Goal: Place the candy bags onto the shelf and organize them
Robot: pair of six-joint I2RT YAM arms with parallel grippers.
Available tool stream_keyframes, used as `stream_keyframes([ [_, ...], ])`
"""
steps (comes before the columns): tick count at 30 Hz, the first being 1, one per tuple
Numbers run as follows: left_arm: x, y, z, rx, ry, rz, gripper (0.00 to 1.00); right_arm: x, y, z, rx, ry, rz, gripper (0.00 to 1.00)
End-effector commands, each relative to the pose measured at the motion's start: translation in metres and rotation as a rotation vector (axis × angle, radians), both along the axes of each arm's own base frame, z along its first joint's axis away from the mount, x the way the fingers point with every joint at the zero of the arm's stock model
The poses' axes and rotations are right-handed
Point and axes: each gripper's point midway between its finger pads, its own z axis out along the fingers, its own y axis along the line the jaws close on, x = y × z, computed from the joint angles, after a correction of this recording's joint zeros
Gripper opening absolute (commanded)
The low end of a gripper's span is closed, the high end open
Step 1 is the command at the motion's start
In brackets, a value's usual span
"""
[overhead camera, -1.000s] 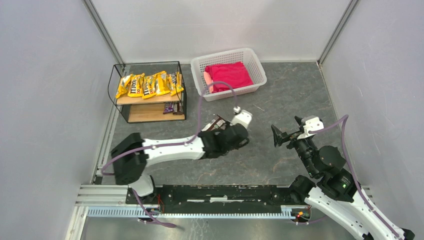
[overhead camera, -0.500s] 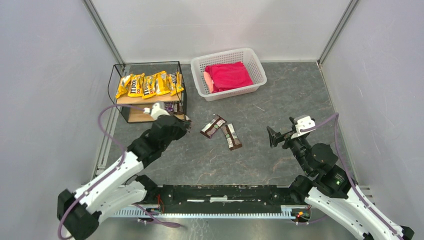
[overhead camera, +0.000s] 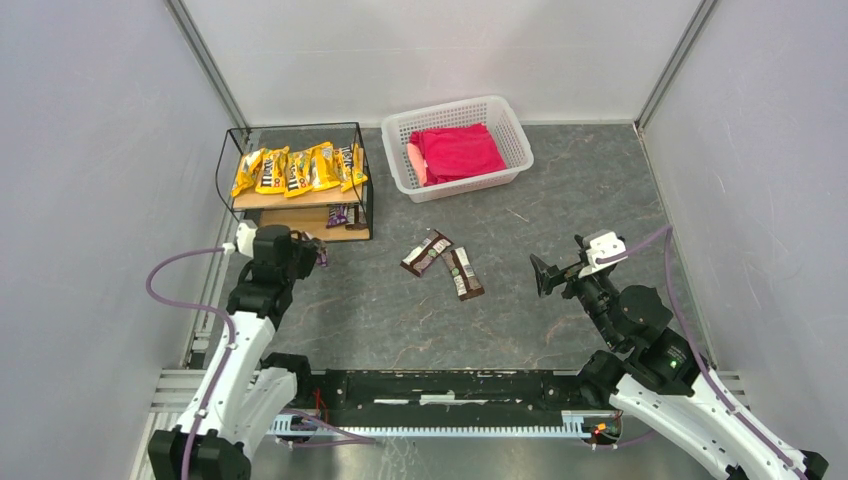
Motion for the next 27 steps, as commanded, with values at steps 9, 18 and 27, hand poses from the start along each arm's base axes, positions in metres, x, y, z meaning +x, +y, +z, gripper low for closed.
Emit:
stream_keyframes([
  [9,0.028,0.050,0.001,-0.266,-0.166,0.157,0.02,0.000,0.002,0.006,0.030,-0.027,0.006,0.98],
  [18,0.051,0.050,-0.009,-0.308,-0.121,0.126,0.18,0.000,0.003,0.004,0.031,-0.026,0.009,0.98],
  [27,0.046,0.057,-0.011,-0.233,-0.069,0.131,0.85,-0.001,0.004,0.003,0.037,-0.028,0.014,0.98],
])
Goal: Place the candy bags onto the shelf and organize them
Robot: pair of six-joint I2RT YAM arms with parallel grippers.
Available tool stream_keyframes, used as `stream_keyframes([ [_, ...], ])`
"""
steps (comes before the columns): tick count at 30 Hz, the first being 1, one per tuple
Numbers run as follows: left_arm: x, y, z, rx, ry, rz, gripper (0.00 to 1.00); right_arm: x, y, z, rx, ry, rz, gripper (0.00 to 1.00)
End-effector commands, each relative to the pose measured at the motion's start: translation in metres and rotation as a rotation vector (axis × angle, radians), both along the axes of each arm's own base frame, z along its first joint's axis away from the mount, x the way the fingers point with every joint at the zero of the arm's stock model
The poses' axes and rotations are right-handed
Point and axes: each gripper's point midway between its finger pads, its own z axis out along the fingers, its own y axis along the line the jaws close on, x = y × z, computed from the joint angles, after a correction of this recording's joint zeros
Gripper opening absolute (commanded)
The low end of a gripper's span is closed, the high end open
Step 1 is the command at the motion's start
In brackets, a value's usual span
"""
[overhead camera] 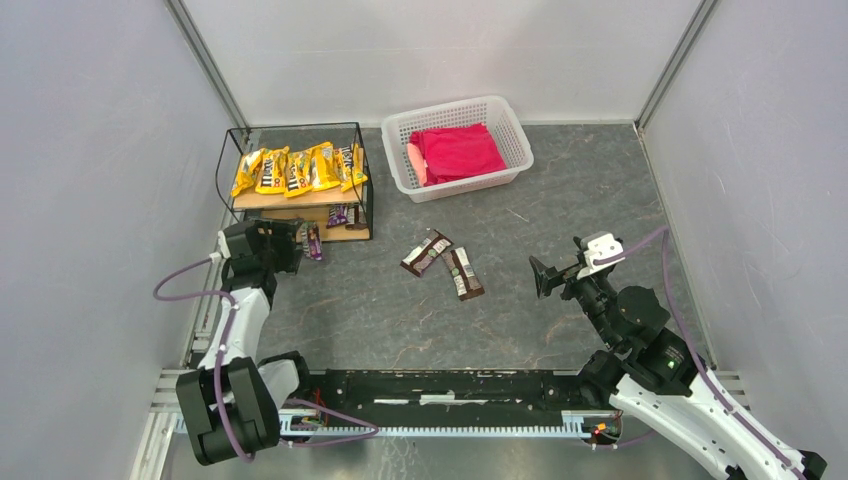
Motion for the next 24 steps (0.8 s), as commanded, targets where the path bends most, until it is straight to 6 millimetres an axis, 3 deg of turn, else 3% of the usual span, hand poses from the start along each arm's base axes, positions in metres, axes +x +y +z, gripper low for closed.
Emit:
stream_keyframes([
  [1,0.002,0.006,0.022,0.055,-0.040,0.003,0.90,0.000,0.003,0.010,0.045,-0.036,0.011,0.98],
  [3,-0.002,0.004,0.020,0.054,-0.028,-0.011,0.91,0.000,0.004,0.009,0.046,-0.035,0.015,0.98],
  [10,-0.020,-0.005,-0.002,-0.007,-0.007,0.007,0.79,-0.002,0.005,0.009,0.054,-0.039,0.023,0.98],
  [17,-0.026,-0.024,-0.041,-0.141,0.064,-0.031,0.66,-0.003,0.003,0.009,0.055,-0.037,0.022,0.98],
  [21,-0.041,-0.025,-0.063,-0.155,0.150,-0.008,0.67,-0.003,0.004,0.006,0.058,-0.031,0.022,0.98],
  [24,-0.044,-0.022,-0.068,-0.152,0.132,0.018,0.66,-0.003,0.005,0.006,0.061,-0.031,0.025,0.98],
])
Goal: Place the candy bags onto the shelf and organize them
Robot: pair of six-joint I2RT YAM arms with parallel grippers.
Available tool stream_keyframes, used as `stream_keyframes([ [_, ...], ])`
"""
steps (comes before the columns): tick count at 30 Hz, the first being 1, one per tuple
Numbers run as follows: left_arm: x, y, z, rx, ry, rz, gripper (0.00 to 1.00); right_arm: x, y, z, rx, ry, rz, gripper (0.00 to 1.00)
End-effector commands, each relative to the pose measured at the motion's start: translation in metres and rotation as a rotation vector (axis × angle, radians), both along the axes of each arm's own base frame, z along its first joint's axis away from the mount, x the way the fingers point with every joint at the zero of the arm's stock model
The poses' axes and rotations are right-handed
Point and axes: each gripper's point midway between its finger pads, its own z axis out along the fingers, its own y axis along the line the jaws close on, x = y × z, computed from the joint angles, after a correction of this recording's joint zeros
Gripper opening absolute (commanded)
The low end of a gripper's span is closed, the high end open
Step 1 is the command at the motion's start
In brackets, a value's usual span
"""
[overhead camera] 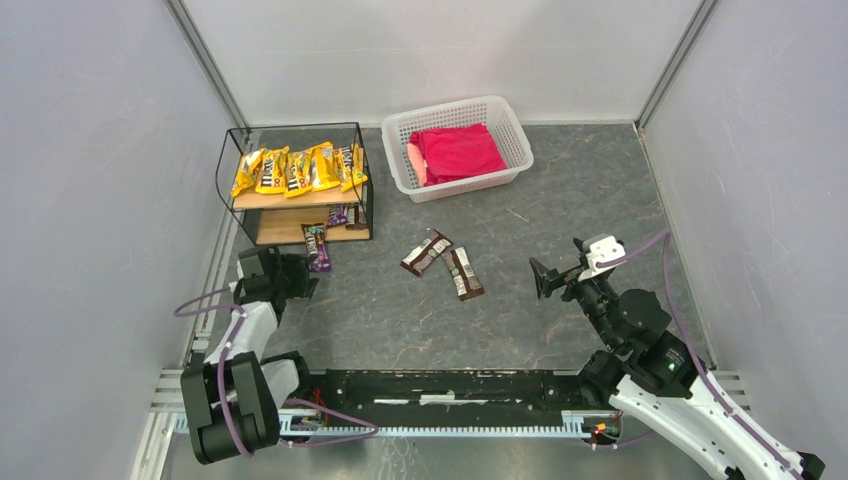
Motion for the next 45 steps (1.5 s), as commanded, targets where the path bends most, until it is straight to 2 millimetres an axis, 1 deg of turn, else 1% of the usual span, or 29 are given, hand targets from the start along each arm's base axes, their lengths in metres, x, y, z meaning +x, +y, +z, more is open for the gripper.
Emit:
stream_keyframes([
  [1,0.000,0.002,-0.002,-0.034,-0.033,0.054,0.64,0.000,0.005,0.006,0.040,-0.021,0.019,0.98],
  [5,0.009,0.004,-0.005,-0.039,-0.037,0.062,0.58,0.000,0.008,0.006,0.037,-0.019,0.028,0.98],
  [9,0.024,0.002,-0.003,-0.059,-0.077,0.040,0.52,0.001,0.008,0.005,0.035,-0.016,0.027,0.98],
  [13,0.030,0.006,-0.004,-0.045,-0.080,0.040,0.43,0.001,0.008,0.004,0.031,-0.014,0.022,0.98],
  [16,0.034,0.010,-0.003,-0.025,-0.089,0.050,0.38,0.002,0.007,0.003,0.032,-0.014,0.018,0.98],
  [22,0.043,0.012,-0.005,-0.015,-0.084,0.036,0.35,0.002,0.009,0.002,0.027,-0.010,0.023,0.98],
  [25,0.047,0.013,-0.003,-0.014,-0.099,0.036,0.23,0.002,0.009,0.001,0.026,-0.009,0.022,0.98],
  [27,0.050,0.014,0.000,-0.007,-0.110,0.035,0.18,0.002,0.009,0.002,0.028,-0.010,0.023,0.98],
  [31,0.058,0.018,0.010,0.019,-0.140,0.030,0.13,0.002,0.008,0.001,0.025,-0.009,0.020,0.98],
  [33,0.066,0.022,0.020,0.044,-0.168,0.021,0.10,0.002,0.009,0.001,0.025,-0.009,0.020,0.98],
  [38,0.084,0.027,0.036,0.117,-0.199,-0.031,0.10,0.003,0.009,0.000,0.023,-0.007,0.022,0.98],
  [42,0.098,0.024,0.038,0.143,-0.215,-0.111,0.06,0.003,0.010,-0.001,0.023,-0.006,0.022,0.98],
  [45,0.106,0.021,0.035,0.158,-0.216,-0.172,0.02,0.004,0.010,-0.002,0.021,-0.004,0.021,0.98],
])
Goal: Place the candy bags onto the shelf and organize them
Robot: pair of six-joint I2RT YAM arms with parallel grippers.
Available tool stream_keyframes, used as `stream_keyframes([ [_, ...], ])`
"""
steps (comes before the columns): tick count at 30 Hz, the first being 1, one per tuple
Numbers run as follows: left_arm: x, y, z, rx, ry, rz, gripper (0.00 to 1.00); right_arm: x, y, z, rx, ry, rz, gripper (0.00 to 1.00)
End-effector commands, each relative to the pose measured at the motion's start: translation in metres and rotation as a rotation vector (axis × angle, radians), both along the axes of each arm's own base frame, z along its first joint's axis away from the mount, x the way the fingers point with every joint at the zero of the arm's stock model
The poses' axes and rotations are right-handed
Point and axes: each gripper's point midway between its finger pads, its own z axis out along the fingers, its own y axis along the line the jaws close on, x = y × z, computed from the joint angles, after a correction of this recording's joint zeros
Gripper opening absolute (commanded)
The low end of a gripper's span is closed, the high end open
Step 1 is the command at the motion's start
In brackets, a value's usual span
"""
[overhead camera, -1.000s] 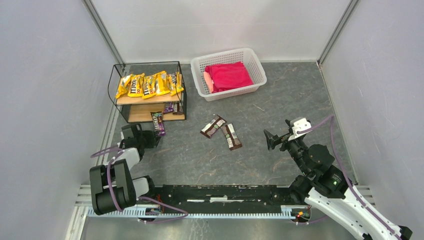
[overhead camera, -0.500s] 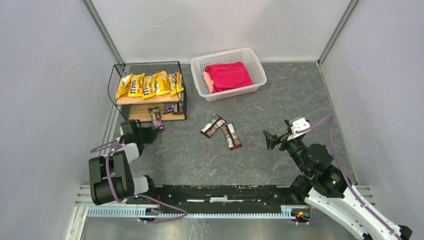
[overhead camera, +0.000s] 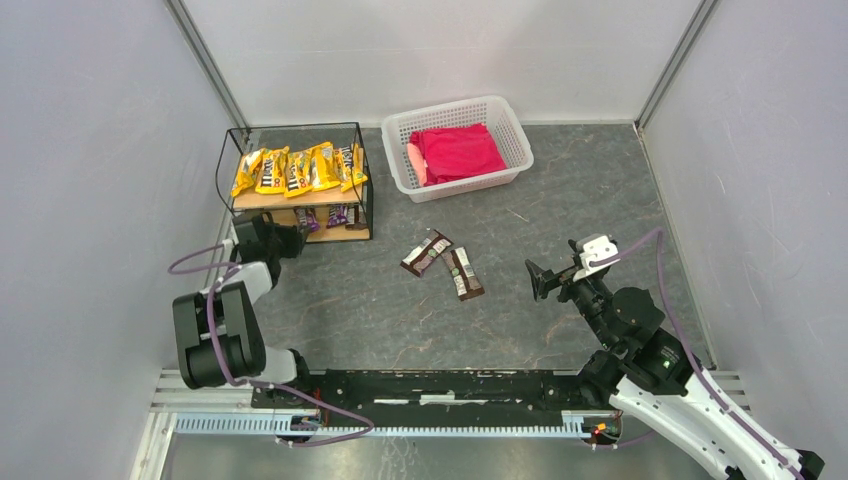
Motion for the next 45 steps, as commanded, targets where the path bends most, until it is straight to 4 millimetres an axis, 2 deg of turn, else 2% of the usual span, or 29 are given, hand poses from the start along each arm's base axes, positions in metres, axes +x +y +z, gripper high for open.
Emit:
stream_keyframes([
  [1,0.018,-0.002,0.007,0.089,-0.053,-0.124,0.02,0.002,0.005,0.008,0.033,-0.023,0.004,0.98],
  [10,0.026,-0.002,-0.002,0.176,-0.068,-0.220,0.02,0.004,0.008,0.006,0.031,-0.021,0.012,0.98],
  [20,0.040,-0.006,-0.010,0.162,-0.096,-0.260,0.02,0.006,0.010,0.005,0.024,-0.013,0.012,0.98],
  [28,0.045,-0.002,-0.006,0.178,-0.108,-0.247,0.05,0.007,0.010,0.004,0.018,-0.007,0.008,0.98],
  [31,0.041,0.001,-0.006,0.190,-0.085,-0.233,0.11,0.007,0.011,0.003,0.019,-0.006,0.011,0.98],
  [40,0.019,0.003,0.004,0.229,-0.052,-0.213,0.43,0.005,0.014,0.004,0.024,-0.007,0.027,0.98],
  [45,-0.010,-0.006,0.009,0.219,-0.025,-0.221,0.56,0.005,0.014,0.003,0.023,-0.005,0.032,0.98],
])
